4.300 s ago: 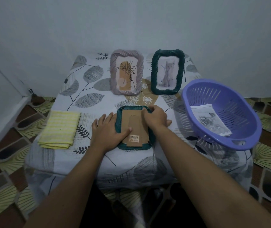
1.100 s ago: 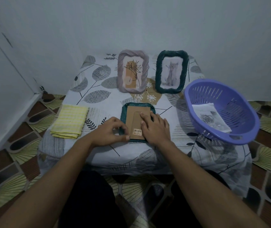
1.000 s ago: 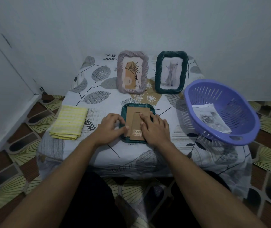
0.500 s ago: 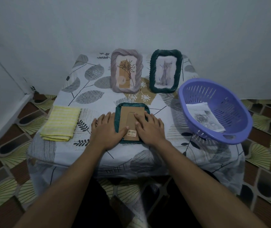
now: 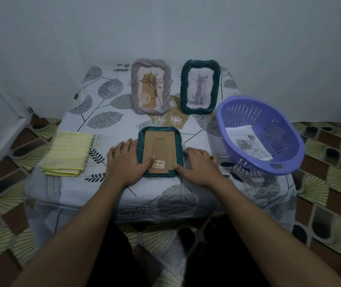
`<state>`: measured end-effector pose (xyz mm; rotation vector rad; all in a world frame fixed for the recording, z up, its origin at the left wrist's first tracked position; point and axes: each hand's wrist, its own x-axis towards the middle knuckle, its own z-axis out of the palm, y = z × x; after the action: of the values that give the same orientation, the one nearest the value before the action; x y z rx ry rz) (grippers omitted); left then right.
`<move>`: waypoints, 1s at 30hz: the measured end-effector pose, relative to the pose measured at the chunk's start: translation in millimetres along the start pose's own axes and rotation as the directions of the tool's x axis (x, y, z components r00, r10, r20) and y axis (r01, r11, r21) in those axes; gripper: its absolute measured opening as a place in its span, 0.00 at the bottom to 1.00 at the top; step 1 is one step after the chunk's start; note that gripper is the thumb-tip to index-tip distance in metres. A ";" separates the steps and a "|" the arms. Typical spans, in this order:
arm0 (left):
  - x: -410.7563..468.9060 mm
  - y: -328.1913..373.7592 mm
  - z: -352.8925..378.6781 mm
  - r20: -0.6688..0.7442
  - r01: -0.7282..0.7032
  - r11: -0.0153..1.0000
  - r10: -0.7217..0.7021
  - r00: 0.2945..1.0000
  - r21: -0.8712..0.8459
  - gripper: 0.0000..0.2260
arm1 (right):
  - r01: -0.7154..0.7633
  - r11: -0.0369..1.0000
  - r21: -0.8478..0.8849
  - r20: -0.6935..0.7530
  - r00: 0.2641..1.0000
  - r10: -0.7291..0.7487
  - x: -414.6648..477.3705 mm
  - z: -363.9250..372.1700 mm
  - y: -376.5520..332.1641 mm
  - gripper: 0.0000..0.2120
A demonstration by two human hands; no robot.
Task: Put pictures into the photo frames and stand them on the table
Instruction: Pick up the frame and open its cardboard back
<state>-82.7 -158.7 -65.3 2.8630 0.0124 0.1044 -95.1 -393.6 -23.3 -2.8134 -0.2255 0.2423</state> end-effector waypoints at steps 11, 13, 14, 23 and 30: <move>-0.4 -0.2 0.9 0.001 0.001 1.000 -0.001 1.000 0.004 0.44 | 0.015 0.998 -0.066 -0.125 0.992 -0.023 -3.2 17.9 -3.8 0.23; -0.4 0.1 0.6 0.001 0.003 1.000 -0.003 1.000 0.004 0.44 | 0.006 0.998 -0.070 -0.163 0.986 -0.018 -2.7 22.1 -7.5 0.22; -0.5 0.2 0.3 0.001 0.003 1.000 -0.003 1.000 0.004 0.44 | -0.003 0.998 -0.066 -0.167 0.986 -0.008 -2.3 23.8 -9.2 0.22; -1.3 -0.3 0.2 -0.014 -0.003 1.000 0.002 1.000 -0.007 0.44 | -0.140 0.983 0.120 -0.114 0.982 0.153 4.9 30.1 -24.0 0.19; -3.8 0.7 0.3 -0.069 0.000 0.998 -0.004 0.998 -0.062 0.42 | -0.218 0.950 0.222 -0.087 0.966 0.242 5.9 17.9 -34.8 0.22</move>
<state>-86.4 -159.4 -65.6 2.7963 0.0255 0.1996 -97.2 -354.7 -29.9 -2.6275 0.1492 0.1465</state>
